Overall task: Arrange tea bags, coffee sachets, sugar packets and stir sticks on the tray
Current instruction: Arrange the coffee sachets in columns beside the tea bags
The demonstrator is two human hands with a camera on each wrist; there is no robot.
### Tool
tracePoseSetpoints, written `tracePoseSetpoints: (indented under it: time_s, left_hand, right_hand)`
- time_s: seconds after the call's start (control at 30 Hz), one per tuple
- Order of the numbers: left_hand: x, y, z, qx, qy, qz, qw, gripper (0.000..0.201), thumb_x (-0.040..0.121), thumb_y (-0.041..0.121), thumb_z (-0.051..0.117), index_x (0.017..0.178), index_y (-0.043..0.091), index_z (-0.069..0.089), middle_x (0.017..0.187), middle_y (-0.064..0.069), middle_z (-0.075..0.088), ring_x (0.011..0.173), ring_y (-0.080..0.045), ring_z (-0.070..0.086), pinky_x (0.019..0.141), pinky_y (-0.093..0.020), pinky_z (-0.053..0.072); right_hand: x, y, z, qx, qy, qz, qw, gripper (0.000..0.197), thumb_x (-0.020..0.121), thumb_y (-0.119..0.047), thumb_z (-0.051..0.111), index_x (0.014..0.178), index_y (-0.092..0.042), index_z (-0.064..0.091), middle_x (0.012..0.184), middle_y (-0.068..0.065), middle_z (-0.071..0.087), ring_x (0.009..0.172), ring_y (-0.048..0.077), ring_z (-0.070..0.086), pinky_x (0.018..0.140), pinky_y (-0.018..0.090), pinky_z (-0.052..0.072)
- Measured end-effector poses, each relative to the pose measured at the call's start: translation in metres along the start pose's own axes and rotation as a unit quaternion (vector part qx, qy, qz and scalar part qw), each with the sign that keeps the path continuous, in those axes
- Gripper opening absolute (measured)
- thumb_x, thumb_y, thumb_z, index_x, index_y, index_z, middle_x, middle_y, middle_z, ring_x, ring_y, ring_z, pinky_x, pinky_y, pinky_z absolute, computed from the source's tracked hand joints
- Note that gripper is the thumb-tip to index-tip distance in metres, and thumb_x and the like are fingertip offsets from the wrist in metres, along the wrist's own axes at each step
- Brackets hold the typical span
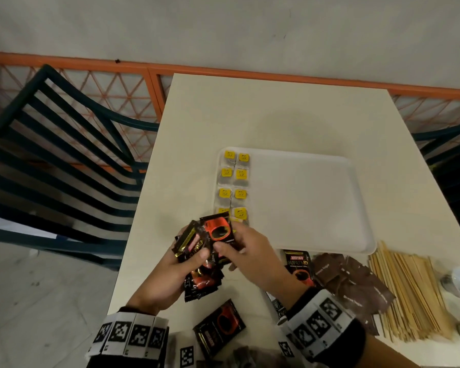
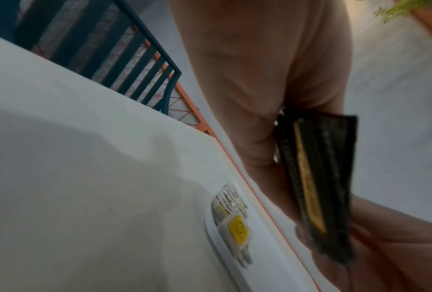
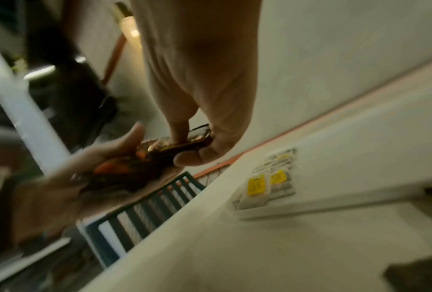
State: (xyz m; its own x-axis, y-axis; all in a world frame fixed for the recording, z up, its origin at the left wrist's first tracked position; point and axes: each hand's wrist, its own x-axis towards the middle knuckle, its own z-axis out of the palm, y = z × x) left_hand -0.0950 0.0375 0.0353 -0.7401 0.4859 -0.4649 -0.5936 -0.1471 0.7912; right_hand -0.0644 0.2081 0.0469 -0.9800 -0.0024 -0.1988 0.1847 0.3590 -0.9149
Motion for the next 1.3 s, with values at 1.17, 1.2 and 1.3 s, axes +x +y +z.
tracePoseSetpoints:
  time_s: [1.17,1.2,1.3]
  left_hand:
    - [0.044,0.002,0.028,-0.057,0.228,0.025,0.972,0.032,0.07,0.01,0.072,0.098,0.021,0.061,0.072,-0.003,0.075,0.063,-0.025,0.072,0.046,-0.035,0.056]
    - [0.048,0.003,0.031,-0.055,0.22,0.027,0.974,0.047,0.055,0.02,0.083,0.098,0.022,0.062,0.074,-0.004,0.075,0.065,-0.026,0.072,0.047,-0.037,0.057]
    - [0.059,0.005,0.038,-0.055,0.213,0.025,0.975,0.043,0.057,0.019,0.082,0.095,0.021,0.063,0.074,-0.006,0.075,0.065,-0.025,0.072,0.049,-0.038,0.058]
  right_hand:
    - [0.099,0.066,-0.136,0.131,0.144,0.167,0.966,0.012,0.084,-0.003,0.063,0.079,-0.012,0.056,0.074,0.007,0.061,0.058,0.013,0.056,0.047,0.015,0.042]
    - [0.108,0.067,-0.138,0.17,0.153,0.181,0.956,0.013,0.084,-0.002,0.063,0.078,-0.011,0.056,0.073,0.006,0.061,0.06,0.014,0.056,0.052,0.016,0.044]
    - [0.135,0.068,-0.141,0.271,0.159,0.204,0.927,0.015,0.082,0.004,0.063,0.075,-0.007,0.056,0.077,0.008,0.06,0.067,0.018,0.059,0.066,0.023,0.053]
